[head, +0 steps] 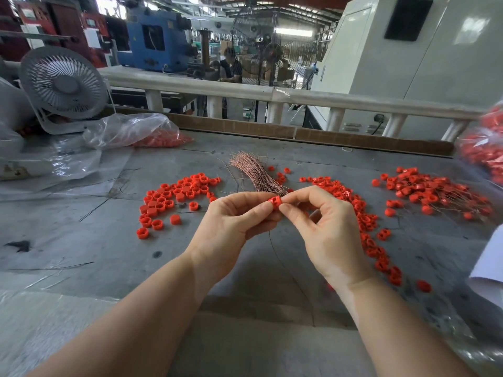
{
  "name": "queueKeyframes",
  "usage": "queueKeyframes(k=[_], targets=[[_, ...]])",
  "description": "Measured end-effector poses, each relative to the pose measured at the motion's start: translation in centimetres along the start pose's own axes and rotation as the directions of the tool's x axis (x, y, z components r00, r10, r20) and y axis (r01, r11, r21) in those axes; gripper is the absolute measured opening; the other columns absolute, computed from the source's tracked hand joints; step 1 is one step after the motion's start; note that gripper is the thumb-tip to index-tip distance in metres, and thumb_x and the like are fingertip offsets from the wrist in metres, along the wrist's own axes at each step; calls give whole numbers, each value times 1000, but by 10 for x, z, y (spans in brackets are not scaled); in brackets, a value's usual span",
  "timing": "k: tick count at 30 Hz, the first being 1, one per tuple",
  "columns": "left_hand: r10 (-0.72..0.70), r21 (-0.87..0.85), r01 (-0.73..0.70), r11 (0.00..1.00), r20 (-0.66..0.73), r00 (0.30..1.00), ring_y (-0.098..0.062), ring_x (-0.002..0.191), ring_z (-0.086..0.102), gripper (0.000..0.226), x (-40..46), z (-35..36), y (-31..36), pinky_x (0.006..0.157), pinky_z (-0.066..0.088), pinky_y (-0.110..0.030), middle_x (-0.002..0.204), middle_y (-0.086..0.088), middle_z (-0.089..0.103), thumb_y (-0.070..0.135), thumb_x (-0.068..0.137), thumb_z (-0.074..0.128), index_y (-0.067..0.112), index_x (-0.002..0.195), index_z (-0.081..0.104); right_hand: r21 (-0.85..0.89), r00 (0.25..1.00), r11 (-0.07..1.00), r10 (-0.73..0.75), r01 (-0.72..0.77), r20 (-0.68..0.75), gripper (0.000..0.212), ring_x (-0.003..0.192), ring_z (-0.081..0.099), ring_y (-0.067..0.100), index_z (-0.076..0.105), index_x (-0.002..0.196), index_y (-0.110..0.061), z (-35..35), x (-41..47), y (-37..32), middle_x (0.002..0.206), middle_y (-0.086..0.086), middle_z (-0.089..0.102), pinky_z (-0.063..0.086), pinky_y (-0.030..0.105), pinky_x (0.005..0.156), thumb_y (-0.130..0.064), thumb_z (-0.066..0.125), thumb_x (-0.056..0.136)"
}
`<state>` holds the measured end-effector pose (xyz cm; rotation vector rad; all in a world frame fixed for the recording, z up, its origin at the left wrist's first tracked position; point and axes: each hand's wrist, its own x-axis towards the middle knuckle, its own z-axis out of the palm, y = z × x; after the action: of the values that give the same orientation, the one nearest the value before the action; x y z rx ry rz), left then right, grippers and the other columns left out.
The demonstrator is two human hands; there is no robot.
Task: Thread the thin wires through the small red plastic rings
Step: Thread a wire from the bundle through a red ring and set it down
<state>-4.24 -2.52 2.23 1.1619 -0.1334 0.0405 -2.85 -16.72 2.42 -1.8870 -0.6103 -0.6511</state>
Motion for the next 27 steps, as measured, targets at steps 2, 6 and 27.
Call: queueKeyframes(k=[2,6,27], targets=[[1,-2,-1,1000,3,1000,-13,68,69,16,0,0,0,62,54,-18,76,-10,73,12,65,65,13,77,75,3,1000,1000,-1,1,4,12,70,56,-5,68,78,-15,0,0,1,74,-8,64,37,3,65,-3,69,79],[15,1,-15,1000,0,1000,-13,70,69,15,0,0,0,63,54,-19,77,-9,73,13,65,65,15,76,76,-14,999,999,-35,35,-2,12,71,56,1,66,79,-15,-1,1,3,75,-6,64,37,5,65,-3,67,80],[53,106,-52,993,-11,999,-12,68,68,15,0,2,0,65,55,-19,75,-7,72,0,81,59,7,91,68,-81,984,980,-180,180,3,6,76,56,4,67,78,-7,0,2,9,78,-2,63,40,9,72,-2,64,79]])
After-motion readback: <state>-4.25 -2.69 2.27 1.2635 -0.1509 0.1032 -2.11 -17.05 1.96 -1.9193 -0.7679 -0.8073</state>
